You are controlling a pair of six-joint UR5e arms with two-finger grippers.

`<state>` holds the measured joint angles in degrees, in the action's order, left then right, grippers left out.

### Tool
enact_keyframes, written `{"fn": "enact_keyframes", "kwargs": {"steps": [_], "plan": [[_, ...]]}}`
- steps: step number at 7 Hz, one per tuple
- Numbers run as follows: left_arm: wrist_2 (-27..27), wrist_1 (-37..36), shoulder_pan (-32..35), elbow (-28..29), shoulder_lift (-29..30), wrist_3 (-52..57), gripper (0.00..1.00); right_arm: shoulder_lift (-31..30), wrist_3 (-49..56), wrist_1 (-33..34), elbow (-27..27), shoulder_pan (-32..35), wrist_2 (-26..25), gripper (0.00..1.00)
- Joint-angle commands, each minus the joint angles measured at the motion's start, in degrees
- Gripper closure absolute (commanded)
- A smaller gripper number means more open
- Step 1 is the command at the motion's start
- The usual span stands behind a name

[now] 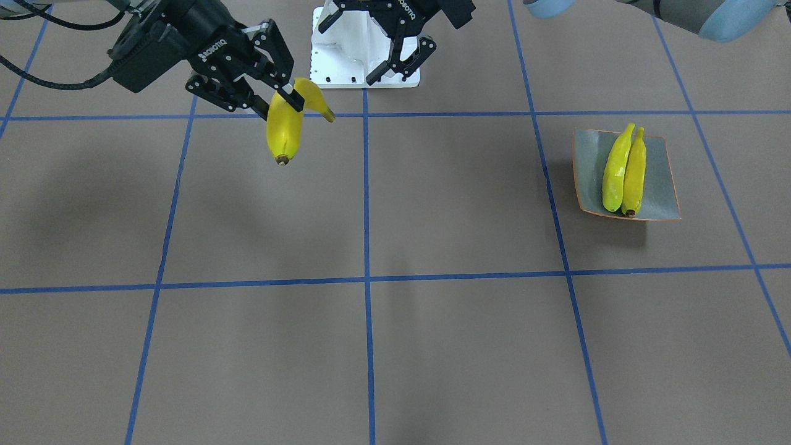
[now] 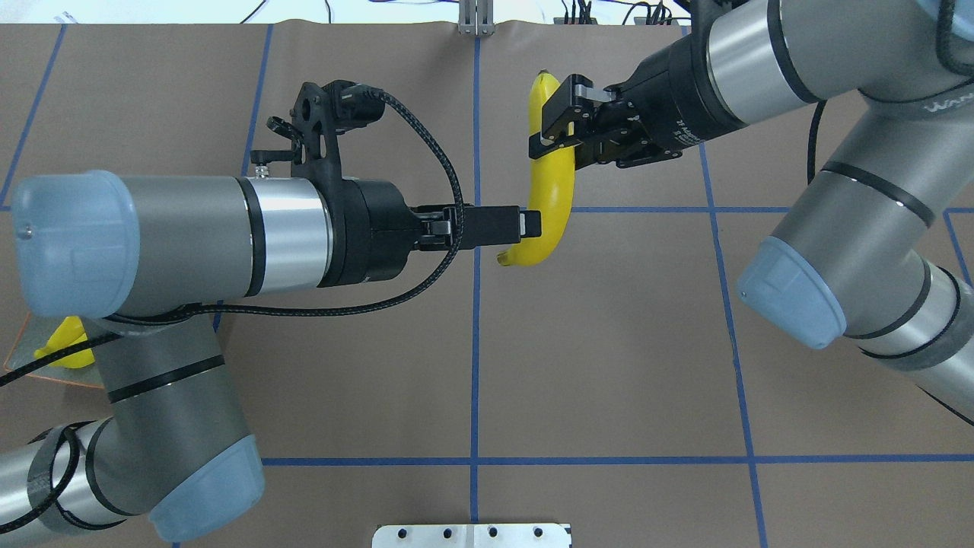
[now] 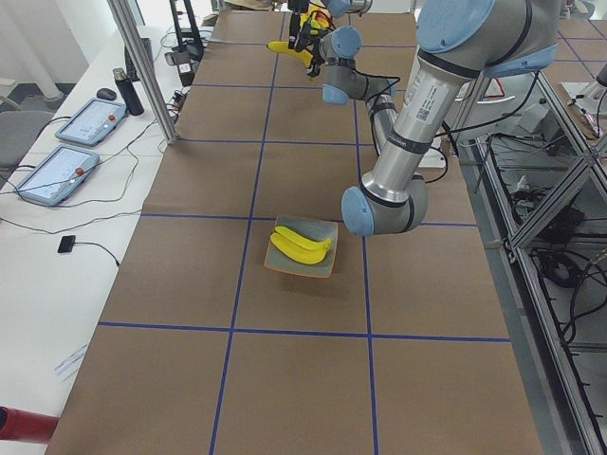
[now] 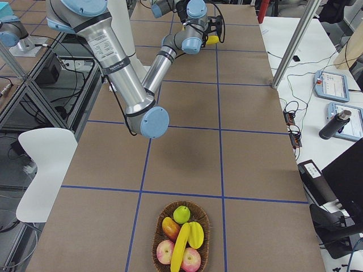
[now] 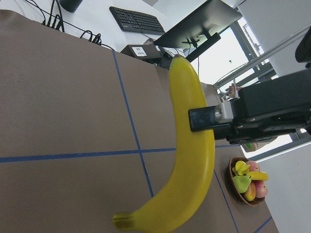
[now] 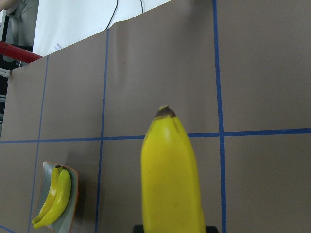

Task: Transfer all bananas from basket to plate

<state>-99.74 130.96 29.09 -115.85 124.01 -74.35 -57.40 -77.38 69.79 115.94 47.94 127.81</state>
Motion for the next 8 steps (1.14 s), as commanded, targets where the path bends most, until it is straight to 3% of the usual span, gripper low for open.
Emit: {"fn": "enact_keyframes", "kwargs": {"steps": [1,4,8], "plan": [[-0.1,0.3,-0.6,0.1,0.1,0.1,0.01,-0.3,0.0,0.1,1.3,-1.6,0.2,1.0],[-0.1,0.5,-1.1,0.4,0.0,1.8,0.01,-0.9,-0.3,0.4,4.5,-2.7,0.3,1.0],[-0.1,1.1,-1.6,0.5,0.2,1.8,0.06,-1.1,-0.5,0.4,5.0,-2.9,0.8,1.0]]}}
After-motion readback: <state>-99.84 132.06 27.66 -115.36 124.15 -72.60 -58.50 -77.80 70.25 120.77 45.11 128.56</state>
